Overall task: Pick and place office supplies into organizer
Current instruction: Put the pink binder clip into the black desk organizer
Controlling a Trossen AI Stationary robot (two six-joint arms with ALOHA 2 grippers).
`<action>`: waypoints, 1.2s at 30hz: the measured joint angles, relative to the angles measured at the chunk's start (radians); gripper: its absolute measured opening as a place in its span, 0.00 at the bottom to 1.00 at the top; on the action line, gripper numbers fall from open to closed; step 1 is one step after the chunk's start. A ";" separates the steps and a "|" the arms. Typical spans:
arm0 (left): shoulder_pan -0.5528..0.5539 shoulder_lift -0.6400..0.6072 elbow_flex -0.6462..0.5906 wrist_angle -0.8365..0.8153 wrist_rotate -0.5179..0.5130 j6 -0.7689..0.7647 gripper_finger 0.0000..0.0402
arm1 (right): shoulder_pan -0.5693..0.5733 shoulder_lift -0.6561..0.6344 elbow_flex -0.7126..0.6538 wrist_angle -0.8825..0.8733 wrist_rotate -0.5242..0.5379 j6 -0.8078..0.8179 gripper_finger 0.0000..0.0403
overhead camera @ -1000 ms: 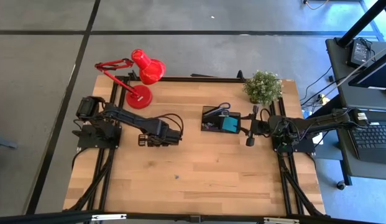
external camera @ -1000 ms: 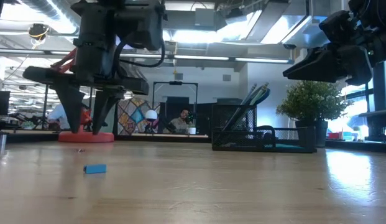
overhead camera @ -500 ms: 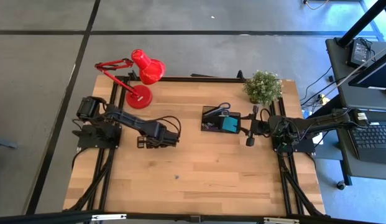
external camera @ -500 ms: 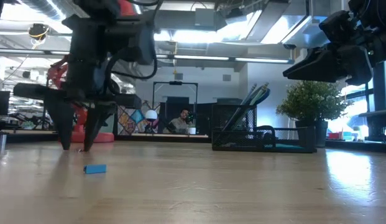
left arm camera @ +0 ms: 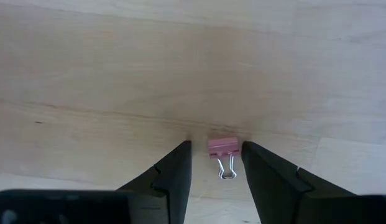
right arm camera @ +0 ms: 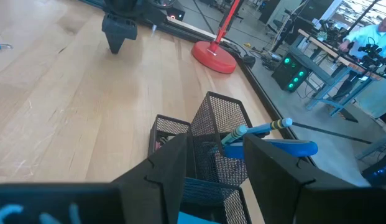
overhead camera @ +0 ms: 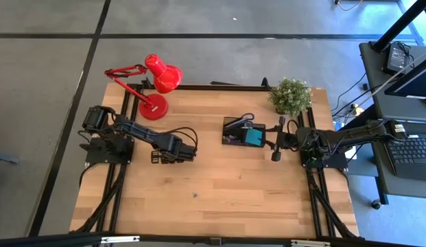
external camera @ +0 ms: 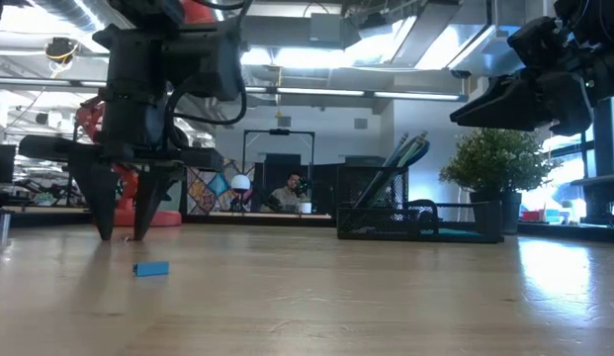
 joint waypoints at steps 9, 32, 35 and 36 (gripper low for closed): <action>-0.006 0.002 0.000 -0.002 -0.028 -0.011 0.36 | 0.000 0.000 0.000 0.001 0.000 -0.001 0.40; -0.008 0.003 -0.001 0.001 -0.035 -0.050 0.26 | 0.000 0.000 0.000 0.003 0.000 -0.004 0.40; -0.008 0.003 -0.001 0.001 -0.036 -0.051 0.23 | 0.000 0.000 0.000 0.003 0.000 -0.004 0.40; -0.008 0.003 -0.001 0.001 -0.038 -0.051 0.22 | 0.000 0.000 0.000 0.003 0.000 -0.004 0.40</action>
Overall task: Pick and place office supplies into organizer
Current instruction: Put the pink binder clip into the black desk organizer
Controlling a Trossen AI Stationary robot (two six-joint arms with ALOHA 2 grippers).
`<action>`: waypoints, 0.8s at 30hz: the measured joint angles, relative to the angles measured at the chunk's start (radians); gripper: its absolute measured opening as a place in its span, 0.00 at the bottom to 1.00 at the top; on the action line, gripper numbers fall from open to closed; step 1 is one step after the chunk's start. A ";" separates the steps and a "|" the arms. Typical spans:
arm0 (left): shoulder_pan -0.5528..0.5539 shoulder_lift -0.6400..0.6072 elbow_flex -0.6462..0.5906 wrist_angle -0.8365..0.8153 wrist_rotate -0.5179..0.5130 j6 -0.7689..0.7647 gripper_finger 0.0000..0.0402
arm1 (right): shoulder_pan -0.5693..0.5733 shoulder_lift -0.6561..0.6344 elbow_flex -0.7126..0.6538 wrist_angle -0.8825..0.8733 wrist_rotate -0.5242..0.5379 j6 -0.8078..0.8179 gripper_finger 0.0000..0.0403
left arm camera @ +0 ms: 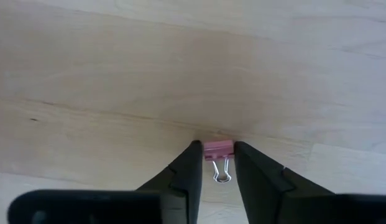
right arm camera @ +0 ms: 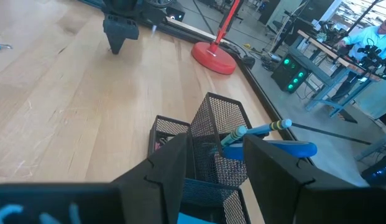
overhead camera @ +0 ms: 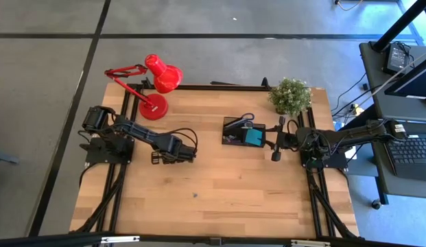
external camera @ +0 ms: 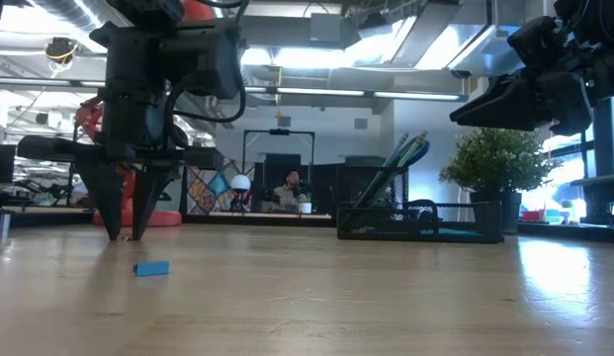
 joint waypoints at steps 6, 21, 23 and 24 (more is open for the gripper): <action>0.000 0.000 0.000 0.000 -0.010 0.055 0.18 | 0.000 0.000 0.000 0.000 0.000 0.000 0.40; 0.021 -0.084 0.080 0.161 -0.070 0.544 0.16 | 0.000 0.000 0.000 0.024 0.000 0.000 0.40; 0.032 -0.103 0.082 0.311 -0.119 0.672 0.16 | 0.000 0.000 0.000 0.029 0.000 0.000 0.40; 0.038 -0.109 0.084 0.398 -0.148 0.744 0.16 | 0.000 0.000 0.000 0.031 0.000 0.000 0.40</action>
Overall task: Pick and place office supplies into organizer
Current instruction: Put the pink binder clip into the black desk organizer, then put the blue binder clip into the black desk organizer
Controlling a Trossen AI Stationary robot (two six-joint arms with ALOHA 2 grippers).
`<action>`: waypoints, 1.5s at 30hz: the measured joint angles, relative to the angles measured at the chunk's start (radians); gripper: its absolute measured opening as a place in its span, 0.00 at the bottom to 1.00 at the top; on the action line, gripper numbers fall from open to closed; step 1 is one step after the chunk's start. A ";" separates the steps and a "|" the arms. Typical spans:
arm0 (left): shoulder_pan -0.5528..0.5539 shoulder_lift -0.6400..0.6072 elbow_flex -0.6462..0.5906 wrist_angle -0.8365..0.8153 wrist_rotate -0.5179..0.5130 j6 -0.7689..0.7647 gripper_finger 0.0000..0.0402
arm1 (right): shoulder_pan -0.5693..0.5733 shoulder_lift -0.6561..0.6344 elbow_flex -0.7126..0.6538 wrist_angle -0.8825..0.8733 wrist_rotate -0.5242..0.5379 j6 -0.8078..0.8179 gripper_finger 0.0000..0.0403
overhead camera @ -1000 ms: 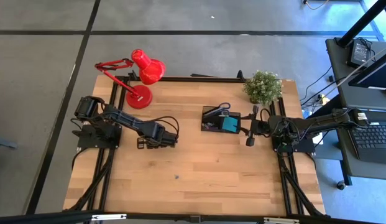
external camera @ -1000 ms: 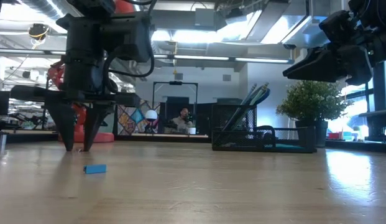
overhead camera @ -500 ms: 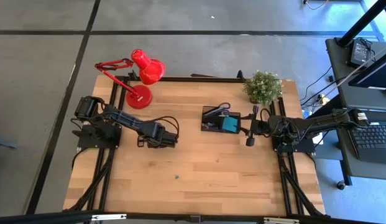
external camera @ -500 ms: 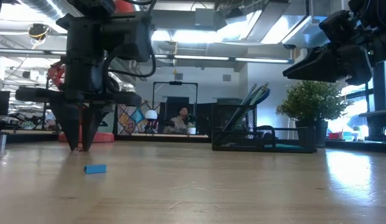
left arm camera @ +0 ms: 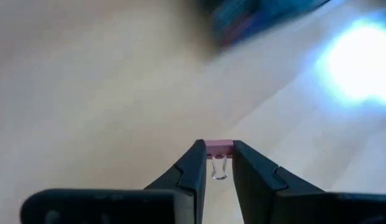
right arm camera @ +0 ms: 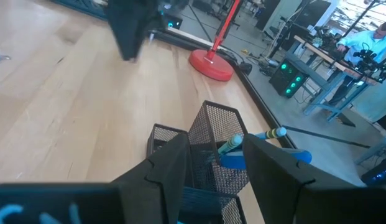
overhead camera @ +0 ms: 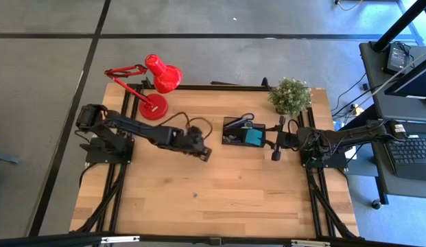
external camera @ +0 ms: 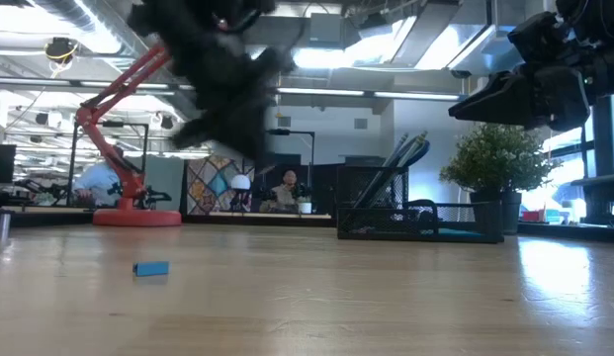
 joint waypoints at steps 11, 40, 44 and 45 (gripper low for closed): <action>0.080 0.098 0.001 0.546 -0.260 0.663 0.16 | 0.000 0.000 0.000 0.005 0.000 0.004 0.40; 0.129 0.423 0.003 0.964 -0.136 0.837 0.21 | 0.000 0.000 0.000 0.004 0.001 0.000 0.40; 0.128 0.423 0.003 0.964 -0.136 0.837 0.24 | 0.000 0.000 0.000 0.004 0.000 0.000 0.40; 0.128 0.423 0.003 0.964 -0.135 0.837 0.25 | 0.000 0.000 0.000 0.004 0.000 0.000 0.40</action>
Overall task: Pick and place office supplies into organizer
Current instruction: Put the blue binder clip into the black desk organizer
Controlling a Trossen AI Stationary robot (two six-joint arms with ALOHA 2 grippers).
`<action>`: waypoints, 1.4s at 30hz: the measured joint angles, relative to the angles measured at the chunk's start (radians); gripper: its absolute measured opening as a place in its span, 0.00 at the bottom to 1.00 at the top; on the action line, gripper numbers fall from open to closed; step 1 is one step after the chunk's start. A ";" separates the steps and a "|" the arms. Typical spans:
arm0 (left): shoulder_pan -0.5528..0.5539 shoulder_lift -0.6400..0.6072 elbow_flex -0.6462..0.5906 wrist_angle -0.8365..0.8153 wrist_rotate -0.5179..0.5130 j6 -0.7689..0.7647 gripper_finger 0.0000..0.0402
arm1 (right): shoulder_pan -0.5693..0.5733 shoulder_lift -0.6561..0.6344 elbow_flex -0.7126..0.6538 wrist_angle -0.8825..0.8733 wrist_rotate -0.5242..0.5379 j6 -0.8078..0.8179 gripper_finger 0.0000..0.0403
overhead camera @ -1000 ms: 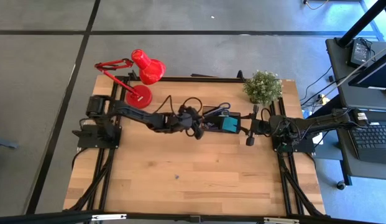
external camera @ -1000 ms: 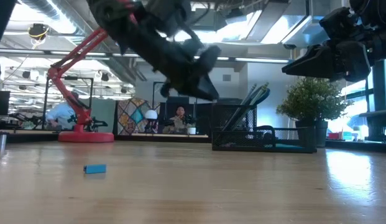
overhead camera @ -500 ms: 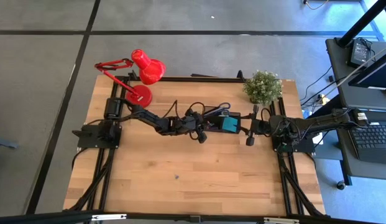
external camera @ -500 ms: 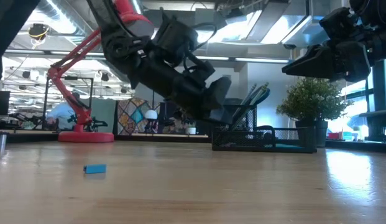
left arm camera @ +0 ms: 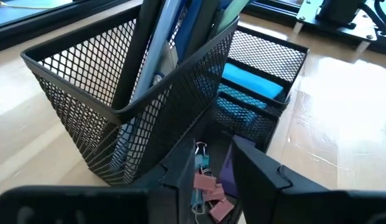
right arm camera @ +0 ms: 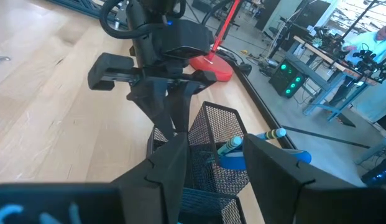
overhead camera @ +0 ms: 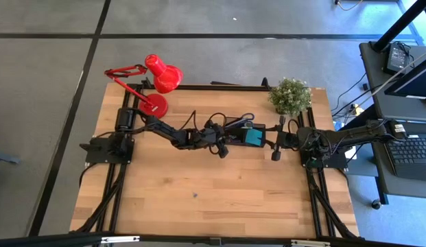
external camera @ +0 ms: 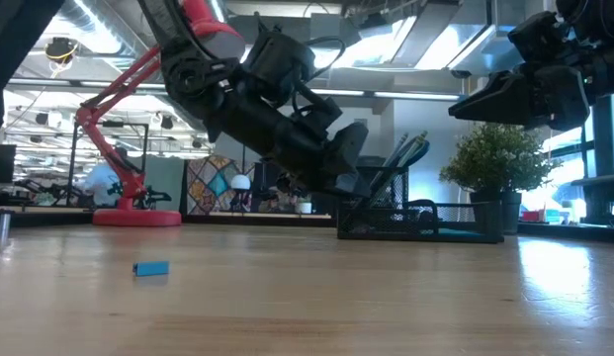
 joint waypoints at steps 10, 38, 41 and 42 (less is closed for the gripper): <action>-0.034 -0.112 0.002 -0.073 0.197 0.199 0.29 | 0.000 0.000 0.000 -0.001 0.000 0.000 0.40; -0.467 -0.275 0.256 -0.935 0.197 0.573 0.35 | 0.000 0.000 0.000 0.001 0.000 0.073 0.40; -0.487 -0.275 0.255 -0.970 0.227 0.566 0.35 | 0.000 0.000 0.000 0.000 0.000 0.110 0.40; -0.491 -0.275 0.255 -0.984 0.234 0.555 0.35 | 0.000 0.000 0.000 0.000 0.000 0.118 0.40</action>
